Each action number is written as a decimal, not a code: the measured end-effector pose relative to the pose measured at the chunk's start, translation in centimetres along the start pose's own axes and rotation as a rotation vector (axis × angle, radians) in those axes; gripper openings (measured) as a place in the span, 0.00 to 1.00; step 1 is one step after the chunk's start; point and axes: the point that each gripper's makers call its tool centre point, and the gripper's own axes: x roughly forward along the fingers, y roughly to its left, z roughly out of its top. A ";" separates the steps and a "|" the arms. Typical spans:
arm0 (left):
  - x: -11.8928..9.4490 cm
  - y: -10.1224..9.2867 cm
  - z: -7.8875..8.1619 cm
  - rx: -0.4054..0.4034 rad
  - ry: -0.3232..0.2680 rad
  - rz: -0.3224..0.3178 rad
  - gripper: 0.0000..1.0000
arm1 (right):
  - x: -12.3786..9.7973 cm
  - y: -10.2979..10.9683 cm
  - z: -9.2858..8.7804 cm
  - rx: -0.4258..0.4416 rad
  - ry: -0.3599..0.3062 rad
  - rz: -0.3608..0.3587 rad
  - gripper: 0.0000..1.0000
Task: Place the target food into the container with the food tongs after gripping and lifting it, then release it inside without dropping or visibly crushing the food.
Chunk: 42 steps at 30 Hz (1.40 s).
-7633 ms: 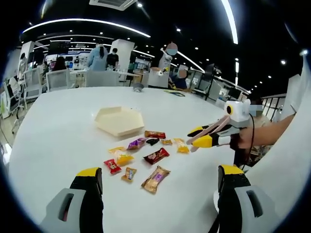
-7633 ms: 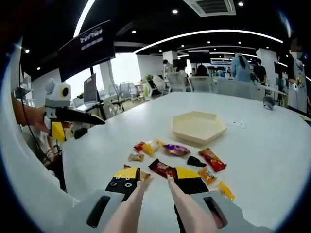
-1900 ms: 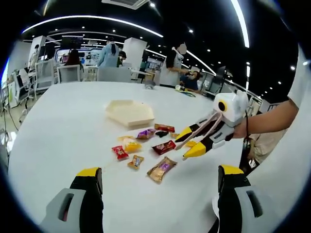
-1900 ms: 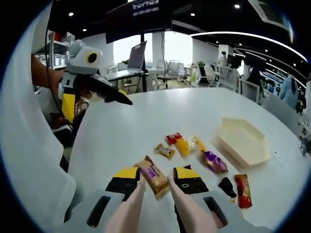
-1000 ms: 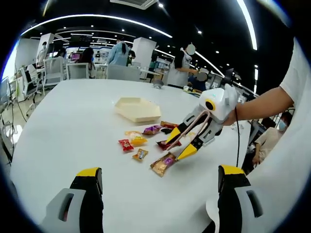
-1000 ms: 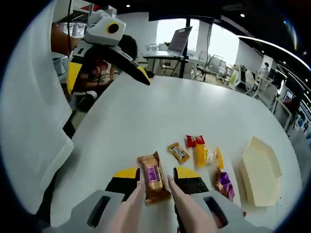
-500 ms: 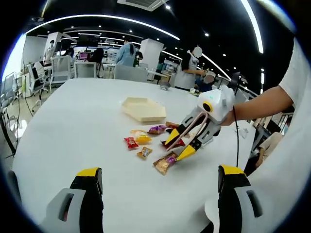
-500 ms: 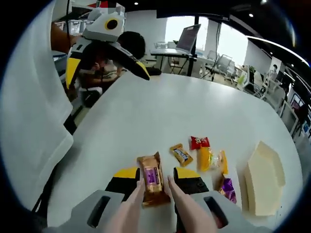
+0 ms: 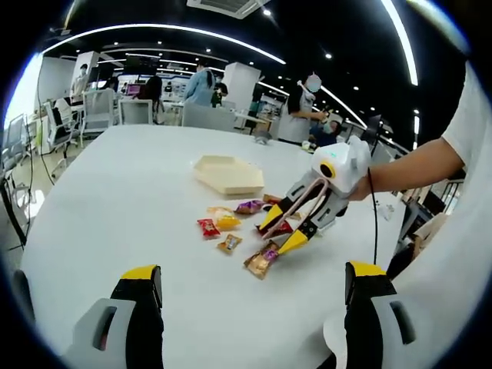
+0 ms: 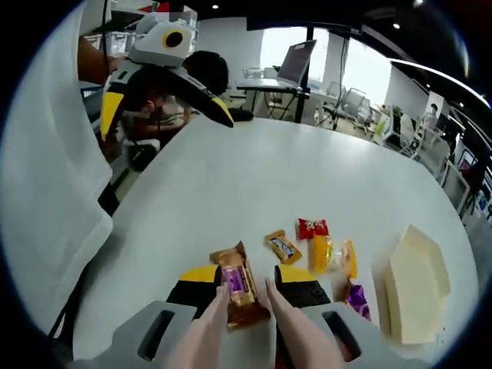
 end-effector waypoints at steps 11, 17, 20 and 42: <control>-0.3 0.1 -0.4 -0.013 0.004 0.005 0.99 | 0.4 0.6 -0.1 -0.009 0.002 0.029 0.27; -0.3 0.4 -0.2 -0.014 -0.001 0.012 0.99 | 0.5 0.8 0.1 -0.014 -0.001 0.049 0.27; -0.2 0.5 -0.1 -0.015 -0.003 0.014 0.99 | 0.3 1.2 0.7 -0.018 -0.017 0.068 0.27; -0.1 0.5 -0.2 -0.023 0.003 0.018 0.99 | 1.6 1.2 -0.6 -0.053 0.030 0.077 0.27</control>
